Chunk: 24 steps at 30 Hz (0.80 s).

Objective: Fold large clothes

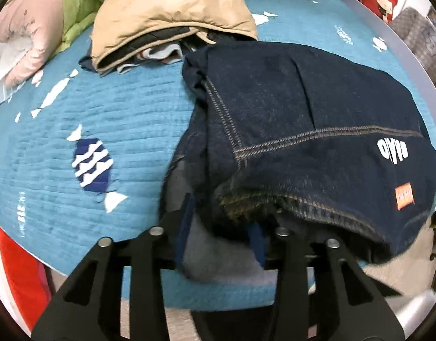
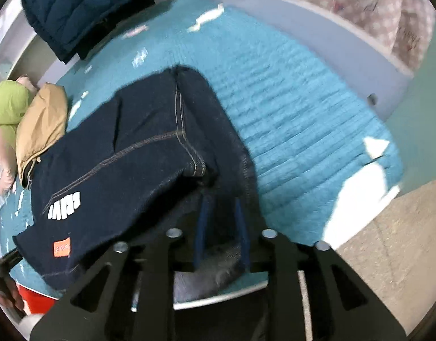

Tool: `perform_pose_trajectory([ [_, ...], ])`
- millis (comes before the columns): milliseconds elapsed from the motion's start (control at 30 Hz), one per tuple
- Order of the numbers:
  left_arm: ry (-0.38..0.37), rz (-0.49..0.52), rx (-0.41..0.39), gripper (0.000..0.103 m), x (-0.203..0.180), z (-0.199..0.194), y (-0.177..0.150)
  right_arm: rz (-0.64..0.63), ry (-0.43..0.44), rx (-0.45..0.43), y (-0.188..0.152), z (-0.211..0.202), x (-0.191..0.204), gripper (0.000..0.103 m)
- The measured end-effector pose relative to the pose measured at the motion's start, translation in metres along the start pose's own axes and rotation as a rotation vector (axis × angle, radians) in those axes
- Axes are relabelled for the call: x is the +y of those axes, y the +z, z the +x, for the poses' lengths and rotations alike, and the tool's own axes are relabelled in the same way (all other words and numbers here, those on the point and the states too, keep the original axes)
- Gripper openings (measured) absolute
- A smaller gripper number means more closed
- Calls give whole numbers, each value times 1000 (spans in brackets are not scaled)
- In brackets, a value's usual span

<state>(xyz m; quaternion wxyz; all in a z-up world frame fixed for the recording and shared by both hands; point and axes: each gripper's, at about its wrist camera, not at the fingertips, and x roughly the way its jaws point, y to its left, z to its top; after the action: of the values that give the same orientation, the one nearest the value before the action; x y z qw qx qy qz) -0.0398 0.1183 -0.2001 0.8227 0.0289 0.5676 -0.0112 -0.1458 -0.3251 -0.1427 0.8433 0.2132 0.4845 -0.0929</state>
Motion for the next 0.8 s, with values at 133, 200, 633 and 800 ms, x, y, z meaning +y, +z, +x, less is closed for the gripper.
perform_pose_trajectory([
  [133,59,12,1,43,12,-24,-9,-59,-10,-106,16,-34,15,34],
  [200,102,20,-15,43,18,-38,-11,-109,-8,-132,28,-35,31,34],
  [633,-145,-117,81,32,-21,37,23,-243,67,233,-10,100,109,30],
  [800,-49,-58,72,24,-14,45,8,-218,72,246,-14,78,106,30],
])
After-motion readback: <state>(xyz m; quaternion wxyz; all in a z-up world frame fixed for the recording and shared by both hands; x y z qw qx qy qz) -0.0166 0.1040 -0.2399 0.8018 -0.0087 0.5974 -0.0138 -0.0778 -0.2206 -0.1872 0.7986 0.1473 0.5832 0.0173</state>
